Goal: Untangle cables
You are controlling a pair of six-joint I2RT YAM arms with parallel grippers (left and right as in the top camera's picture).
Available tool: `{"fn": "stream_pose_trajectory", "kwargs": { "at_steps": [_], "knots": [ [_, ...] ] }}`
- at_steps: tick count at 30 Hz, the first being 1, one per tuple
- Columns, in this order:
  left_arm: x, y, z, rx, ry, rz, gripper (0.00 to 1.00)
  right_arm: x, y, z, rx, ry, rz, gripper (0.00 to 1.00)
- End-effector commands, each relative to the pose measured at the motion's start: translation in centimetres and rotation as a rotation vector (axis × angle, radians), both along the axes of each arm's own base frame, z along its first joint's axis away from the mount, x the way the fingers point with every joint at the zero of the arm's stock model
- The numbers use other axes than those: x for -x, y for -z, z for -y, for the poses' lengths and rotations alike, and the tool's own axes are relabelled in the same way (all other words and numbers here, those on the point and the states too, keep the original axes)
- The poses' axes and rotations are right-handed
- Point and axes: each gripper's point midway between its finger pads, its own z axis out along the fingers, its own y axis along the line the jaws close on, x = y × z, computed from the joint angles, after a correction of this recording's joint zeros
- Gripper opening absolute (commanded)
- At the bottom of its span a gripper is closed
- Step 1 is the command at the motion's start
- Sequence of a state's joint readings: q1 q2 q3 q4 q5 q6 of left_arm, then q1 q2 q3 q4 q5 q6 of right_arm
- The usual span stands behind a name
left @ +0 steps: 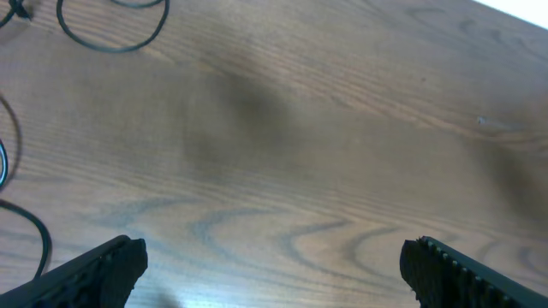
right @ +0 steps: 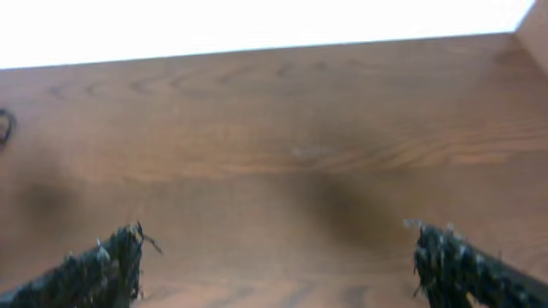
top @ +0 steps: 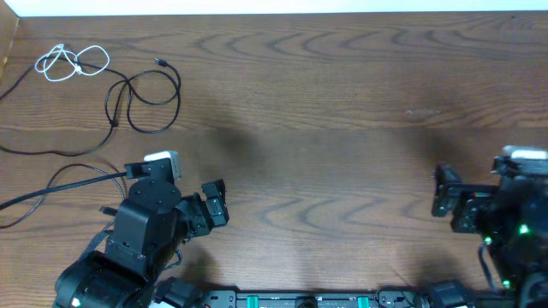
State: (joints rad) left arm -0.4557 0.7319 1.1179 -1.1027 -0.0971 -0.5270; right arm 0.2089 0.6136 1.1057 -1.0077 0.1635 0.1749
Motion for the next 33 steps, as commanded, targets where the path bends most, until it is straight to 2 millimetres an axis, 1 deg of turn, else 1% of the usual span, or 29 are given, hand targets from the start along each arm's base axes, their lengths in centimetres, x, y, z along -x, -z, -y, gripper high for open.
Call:
{"fn": "stream_pose_trajectory", "kwargs": {
  "at_steps": [1, 3, 10, 16, 20, 25, 33],
  "knots": [
    [0.0, 0.1, -0.2, -0.009, -0.011, -0.001, 1.00, -0.1, 2.5, -0.6, 0.067, -0.081, 0.039, 0.99],
    [0.0, 0.1, -0.2, -0.009, -0.011, -0.001, 1.00, -0.4, 3.9, -0.7, 0.074, -0.086, 0.090, 0.99],
    [0.0, 0.1, -0.2, -0.009, -0.011, -0.001, 1.00, -1.9, 7.6, -0.5, 0.041, -0.065, 0.253, 0.99],
    [0.0, 0.1, -0.2, -0.009, -0.011, -0.001, 1.00, -2.7, 10.7, -0.7, 0.024, -0.068, 0.341, 0.99],
    [0.0, 0.1, -0.2, -0.009, -0.011, -0.001, 1.00, -3.1, 11.9, -0.7, 0.019, -0.066, 0.389, 0.99],
    [0.0, 0.1, -0.2, -0.009, -0.011, -0.001, 1.00, -3.6, 13.0, -0.4, 0.014, -0.045, 0.440, 0.99],
    [0.0, 0.1, -0.2, -0.009, -0.011, -0.001, 1.00, -4.0, 14.8, -0.2, 0.014, -0.036, 0.461, 0.99]
  ]
}}
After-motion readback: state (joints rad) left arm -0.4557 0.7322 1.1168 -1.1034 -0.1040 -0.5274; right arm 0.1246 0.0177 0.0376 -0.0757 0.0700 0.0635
